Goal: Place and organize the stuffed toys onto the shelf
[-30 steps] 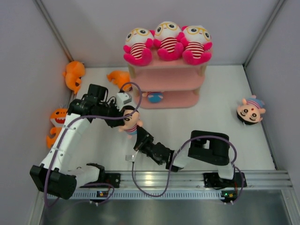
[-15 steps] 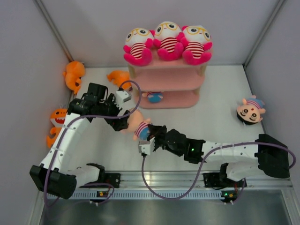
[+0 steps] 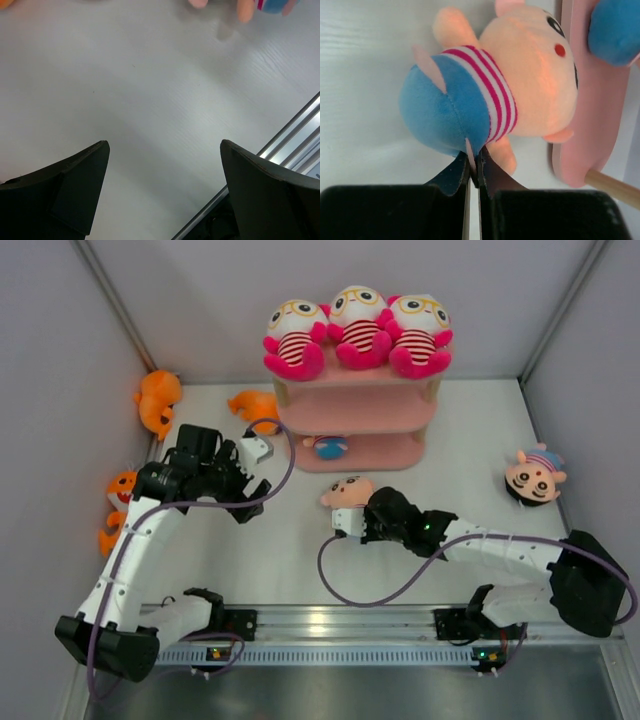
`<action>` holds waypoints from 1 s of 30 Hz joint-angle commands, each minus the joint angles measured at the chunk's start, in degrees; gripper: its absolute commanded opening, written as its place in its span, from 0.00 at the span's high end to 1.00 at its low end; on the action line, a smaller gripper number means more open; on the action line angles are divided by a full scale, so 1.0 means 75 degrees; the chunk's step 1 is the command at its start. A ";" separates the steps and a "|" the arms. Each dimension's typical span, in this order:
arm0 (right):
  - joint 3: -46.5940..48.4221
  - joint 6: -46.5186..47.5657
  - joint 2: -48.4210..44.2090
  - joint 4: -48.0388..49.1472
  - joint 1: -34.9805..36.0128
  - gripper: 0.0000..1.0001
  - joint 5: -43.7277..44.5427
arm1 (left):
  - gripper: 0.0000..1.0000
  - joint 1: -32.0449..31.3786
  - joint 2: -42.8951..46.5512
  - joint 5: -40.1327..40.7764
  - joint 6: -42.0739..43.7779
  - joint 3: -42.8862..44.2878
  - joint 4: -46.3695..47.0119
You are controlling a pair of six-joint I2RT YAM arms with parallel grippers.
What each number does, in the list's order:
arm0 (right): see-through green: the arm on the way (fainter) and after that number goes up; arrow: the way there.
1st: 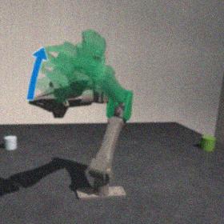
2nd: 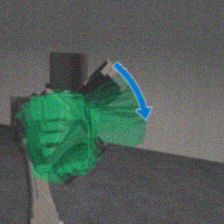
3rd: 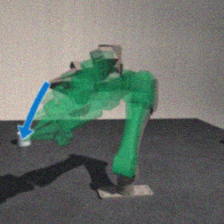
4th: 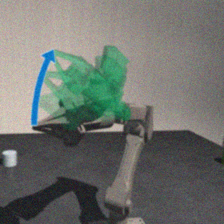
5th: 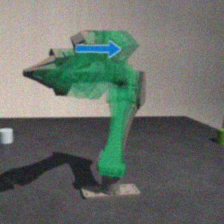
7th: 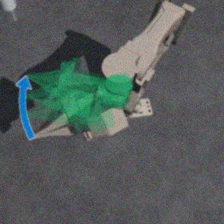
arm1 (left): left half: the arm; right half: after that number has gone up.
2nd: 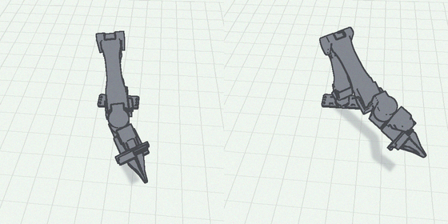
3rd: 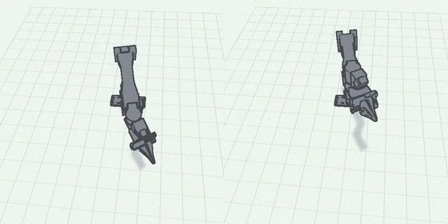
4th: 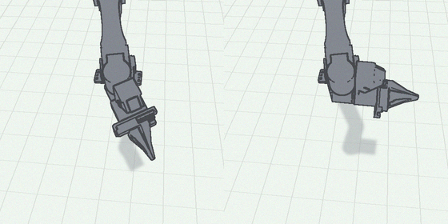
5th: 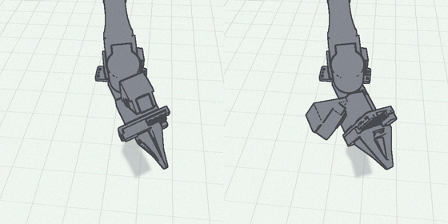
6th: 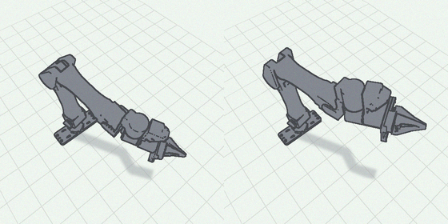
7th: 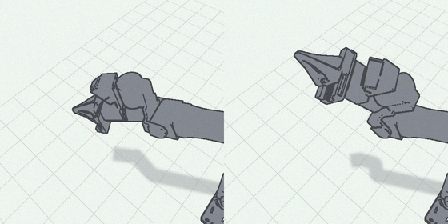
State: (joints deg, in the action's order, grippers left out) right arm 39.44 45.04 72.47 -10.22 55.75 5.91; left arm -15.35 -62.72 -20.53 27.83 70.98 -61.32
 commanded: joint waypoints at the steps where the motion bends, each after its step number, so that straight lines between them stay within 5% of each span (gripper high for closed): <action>1: 0.0249 -0.0298 -0.0626 -0.0418 -0.0424 1.00 -0.0167 | 0.02 -0.0004 0.0335 0.0218 0.0214 -0.0159 0.0067; 12: 0.0097 -0.0357 -0.1260 0.0845 -0.1222 1.00 0.1683 | 0.02 -0.0015 0.0406 0.0394 0.0273 -0.0300 0.0078; 23: 0.0576 0.0241 0.0614 0.2967 -0.1784 1.00 0.3465 | 0.02 -0.0015 0.0452 0.0371 0.0250 -0.0253 0.0078; 30: 0.0800 0.0498 0.1573 0.4243 -0.2136 1.00 0.3278 | 0.02 -0.0015 0.0453 0.0371 0.0297 -0.0300 0.0078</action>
State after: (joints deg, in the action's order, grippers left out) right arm 42.17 46.98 82.06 11.46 40.56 29.71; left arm -15.35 -60.38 -17.43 29.71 69.06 -61.49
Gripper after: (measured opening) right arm 0.035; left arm 0.982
